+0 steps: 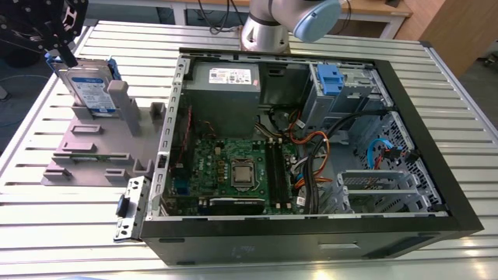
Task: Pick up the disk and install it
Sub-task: 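Pick up the disk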
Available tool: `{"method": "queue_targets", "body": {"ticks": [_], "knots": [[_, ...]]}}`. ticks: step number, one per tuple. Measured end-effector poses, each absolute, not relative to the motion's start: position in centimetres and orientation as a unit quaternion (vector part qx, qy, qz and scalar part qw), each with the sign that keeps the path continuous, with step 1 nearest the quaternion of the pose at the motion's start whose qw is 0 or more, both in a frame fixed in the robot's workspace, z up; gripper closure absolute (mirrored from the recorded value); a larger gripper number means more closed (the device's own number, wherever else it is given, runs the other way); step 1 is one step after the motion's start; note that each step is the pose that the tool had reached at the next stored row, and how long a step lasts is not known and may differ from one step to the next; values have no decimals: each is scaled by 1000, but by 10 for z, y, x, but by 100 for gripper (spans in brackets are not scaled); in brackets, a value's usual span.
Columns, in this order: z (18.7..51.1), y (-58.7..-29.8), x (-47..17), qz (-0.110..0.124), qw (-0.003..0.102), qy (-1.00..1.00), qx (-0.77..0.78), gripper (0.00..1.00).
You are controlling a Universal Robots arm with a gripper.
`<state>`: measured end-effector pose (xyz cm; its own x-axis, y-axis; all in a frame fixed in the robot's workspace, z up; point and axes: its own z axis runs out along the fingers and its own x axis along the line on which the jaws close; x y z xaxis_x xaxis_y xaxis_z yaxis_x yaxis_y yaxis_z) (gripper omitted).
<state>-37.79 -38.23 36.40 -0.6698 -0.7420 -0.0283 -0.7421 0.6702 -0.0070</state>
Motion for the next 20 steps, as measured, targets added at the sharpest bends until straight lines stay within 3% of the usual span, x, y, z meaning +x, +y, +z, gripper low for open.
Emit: {"method": "queue_targets", "body": {"ticks": [20], "knots": [[364, -382, -378, 3, 14, 911, -413, 89]]}}
